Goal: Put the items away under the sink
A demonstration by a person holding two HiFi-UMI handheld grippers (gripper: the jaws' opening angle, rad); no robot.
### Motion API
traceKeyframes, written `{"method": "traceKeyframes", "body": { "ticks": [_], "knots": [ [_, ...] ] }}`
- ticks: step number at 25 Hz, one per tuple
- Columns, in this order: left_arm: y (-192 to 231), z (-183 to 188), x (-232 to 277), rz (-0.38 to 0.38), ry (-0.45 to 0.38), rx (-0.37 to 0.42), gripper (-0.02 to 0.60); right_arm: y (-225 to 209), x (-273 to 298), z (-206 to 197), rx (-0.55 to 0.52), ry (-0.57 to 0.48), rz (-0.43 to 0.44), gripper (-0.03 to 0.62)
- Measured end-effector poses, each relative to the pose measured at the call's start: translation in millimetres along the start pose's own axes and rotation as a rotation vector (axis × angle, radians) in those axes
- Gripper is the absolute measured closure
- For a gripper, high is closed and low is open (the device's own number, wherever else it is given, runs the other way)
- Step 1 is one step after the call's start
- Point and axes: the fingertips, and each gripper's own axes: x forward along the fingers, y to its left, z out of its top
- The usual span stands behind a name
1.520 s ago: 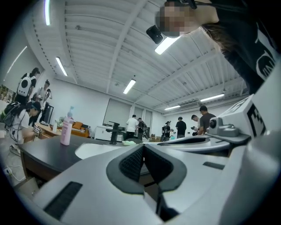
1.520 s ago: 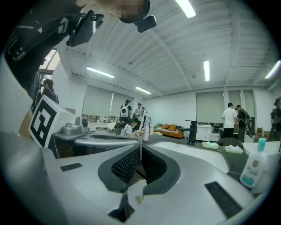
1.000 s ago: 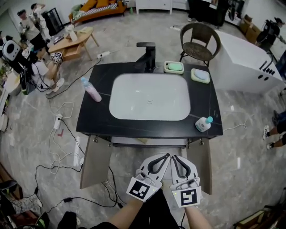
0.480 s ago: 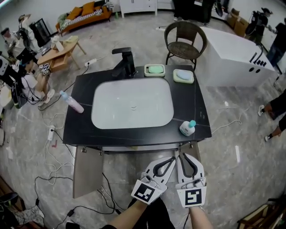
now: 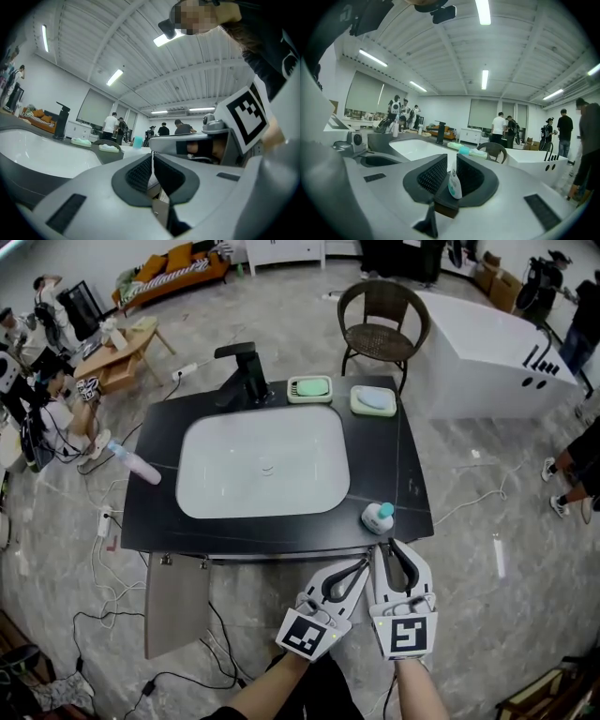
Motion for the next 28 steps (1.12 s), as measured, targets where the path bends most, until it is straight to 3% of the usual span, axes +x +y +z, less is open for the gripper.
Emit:
{"method": "traceKeyframes", "body": {
  "ticks": [11, 20, 28],
  "knots": [
    [15.7, -6.1, 29.5, 0.022, 0.013, 0.001, 0.572, -22.8, 36.2, -4.2, 0.041, 0.029, 0.019, 0.461],
    [18.0, -15.5, 25.6, 0.029, 0.034, -0.016, 0.572, -25.2, 53.8, -11.7, 0.074, 0.070, 0.047, 0.459],
    [26.0, -22.1, 15.5, 0.051, 0.049, -0.026, 0.572, -25.5, 57.2, -11.9, 0.069, 0.045, 0.042, 0.470]
  ]
}}
